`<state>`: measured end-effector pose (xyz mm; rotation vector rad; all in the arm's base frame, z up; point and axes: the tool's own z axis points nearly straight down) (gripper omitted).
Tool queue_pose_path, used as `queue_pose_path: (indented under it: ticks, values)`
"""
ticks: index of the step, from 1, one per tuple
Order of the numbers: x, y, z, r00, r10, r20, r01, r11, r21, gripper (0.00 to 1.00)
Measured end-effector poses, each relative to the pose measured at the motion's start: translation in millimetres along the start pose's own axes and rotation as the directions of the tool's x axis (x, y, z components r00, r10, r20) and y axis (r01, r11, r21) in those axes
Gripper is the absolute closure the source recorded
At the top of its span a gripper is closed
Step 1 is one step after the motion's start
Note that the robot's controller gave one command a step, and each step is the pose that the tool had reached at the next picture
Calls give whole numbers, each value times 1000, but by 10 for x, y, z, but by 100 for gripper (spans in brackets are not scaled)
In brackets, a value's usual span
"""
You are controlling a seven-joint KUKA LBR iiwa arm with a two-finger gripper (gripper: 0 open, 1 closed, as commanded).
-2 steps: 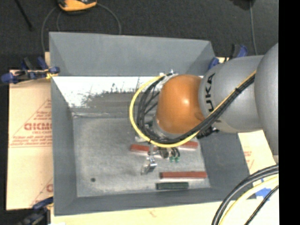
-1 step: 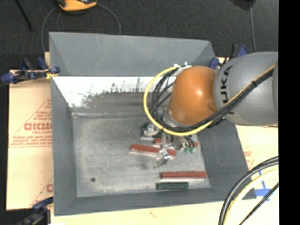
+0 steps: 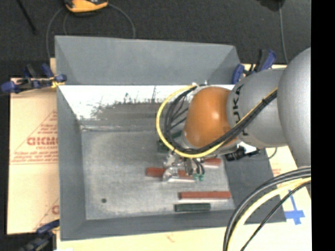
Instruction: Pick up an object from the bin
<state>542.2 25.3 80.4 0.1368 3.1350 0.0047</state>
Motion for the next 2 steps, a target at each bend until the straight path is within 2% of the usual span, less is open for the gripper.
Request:
queue_pose_path:
  ticks: [1, 2]
  values:
    - [0, 0, 0, 1000, 1, 0, -1, 1000, 0, 100]
    - [-49, 97, -1274, 1000, 29, 0, -29, 1000, 2, 100]
